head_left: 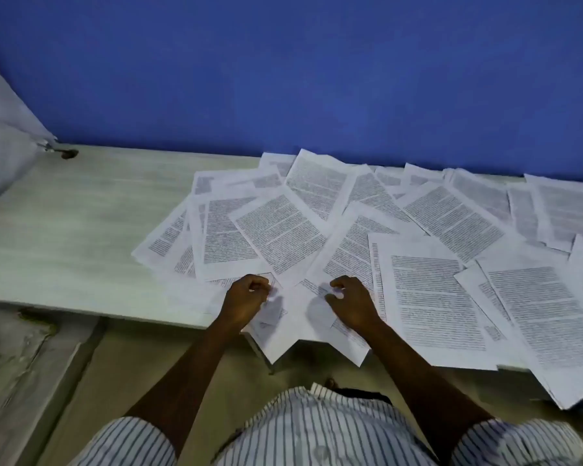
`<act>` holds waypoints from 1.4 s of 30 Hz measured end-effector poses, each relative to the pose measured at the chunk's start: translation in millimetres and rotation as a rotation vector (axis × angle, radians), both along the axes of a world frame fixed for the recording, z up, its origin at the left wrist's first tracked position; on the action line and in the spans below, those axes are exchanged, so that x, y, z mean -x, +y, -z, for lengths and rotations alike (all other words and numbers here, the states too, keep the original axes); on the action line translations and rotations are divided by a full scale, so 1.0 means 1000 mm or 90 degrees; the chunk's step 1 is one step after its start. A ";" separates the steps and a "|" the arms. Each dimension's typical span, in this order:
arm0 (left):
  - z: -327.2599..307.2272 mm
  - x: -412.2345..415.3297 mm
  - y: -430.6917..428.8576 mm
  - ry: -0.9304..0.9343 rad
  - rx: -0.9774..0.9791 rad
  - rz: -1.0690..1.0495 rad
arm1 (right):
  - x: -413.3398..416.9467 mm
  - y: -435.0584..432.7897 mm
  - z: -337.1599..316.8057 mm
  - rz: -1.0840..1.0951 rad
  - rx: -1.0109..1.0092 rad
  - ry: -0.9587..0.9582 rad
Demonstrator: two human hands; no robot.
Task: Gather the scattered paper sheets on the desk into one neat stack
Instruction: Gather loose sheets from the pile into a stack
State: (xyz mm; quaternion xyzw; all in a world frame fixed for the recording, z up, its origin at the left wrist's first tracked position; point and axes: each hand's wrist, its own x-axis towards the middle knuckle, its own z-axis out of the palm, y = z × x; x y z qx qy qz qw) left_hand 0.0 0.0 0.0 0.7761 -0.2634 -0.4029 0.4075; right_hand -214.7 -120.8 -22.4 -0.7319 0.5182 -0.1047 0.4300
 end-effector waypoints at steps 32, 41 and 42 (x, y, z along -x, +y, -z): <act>0.025 -0.036 -0.137 -0.354 -0.260 0.115 | -0.051 -0.030 0.022 0.104 0.219 0.228; 0.042 -0.079 -0.130 -0.423 -0.200 0.276 | -0.078 -0.015 0.008 0.174 0.229 0.065; 0.042 -0.084 -0.129 -0.426 -0.223 0.254 | -0.084 -0.013 0.008 0.131 0.234 0.059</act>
